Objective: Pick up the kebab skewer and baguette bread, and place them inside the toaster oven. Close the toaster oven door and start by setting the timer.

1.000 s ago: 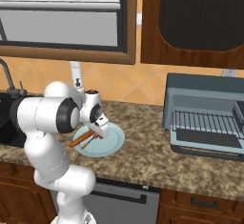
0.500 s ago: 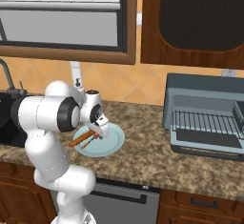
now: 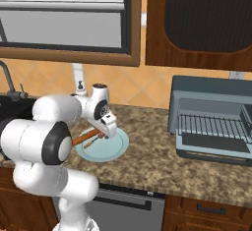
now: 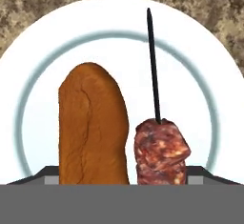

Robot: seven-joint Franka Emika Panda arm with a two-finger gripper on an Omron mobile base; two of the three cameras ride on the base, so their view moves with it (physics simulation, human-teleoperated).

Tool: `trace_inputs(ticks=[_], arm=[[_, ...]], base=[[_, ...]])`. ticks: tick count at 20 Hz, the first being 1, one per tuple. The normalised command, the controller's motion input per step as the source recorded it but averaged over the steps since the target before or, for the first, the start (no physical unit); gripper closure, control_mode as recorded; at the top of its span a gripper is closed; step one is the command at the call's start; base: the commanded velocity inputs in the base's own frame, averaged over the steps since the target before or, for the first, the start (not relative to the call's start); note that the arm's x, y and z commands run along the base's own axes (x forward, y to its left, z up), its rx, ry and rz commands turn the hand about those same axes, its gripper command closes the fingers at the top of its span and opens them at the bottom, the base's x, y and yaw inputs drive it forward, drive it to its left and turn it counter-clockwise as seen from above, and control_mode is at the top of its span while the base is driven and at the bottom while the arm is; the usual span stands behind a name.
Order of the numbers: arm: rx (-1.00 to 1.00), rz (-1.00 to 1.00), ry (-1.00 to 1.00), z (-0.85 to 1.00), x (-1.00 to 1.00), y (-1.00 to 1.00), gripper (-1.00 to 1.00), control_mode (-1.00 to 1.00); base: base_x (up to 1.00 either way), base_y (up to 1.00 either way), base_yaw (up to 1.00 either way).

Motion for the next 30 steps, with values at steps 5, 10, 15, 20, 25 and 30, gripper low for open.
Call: trace_inputs(ticks=[5, 10, 15, 20, 25, 30], arm=[[0.03, -0.06, -0.11, 0.51, -0.80, -0.45, 1.00, -1.00], [0.01, -0.06, -0.15, 0.42, -0.50, -0.57, 1.00, -1.00], [0.02, -0.07, -0.14, 0.35, -0.20, -0.65, 1.00, -1.00], [0.02, -0.10, -0.14, 0.41, 0.00, -0.70, 1.00, -1.00], [0.06, -0.16, -0.08, 0.53, 0.00, -0.81, 1.00, -1.00], [0.13, -0.20, -0.02, 0.64, 0.05, -0.94, 1.00, -1.00]], base=[[0.00, 0.00, 0.00], [0.00, 0.00, 0.00], [0.00, 0.00, 0.00], [0.00, 0.00, 0.00], [0.00, 0.00, 0.00], [0.00, 0.00, 0.00]])
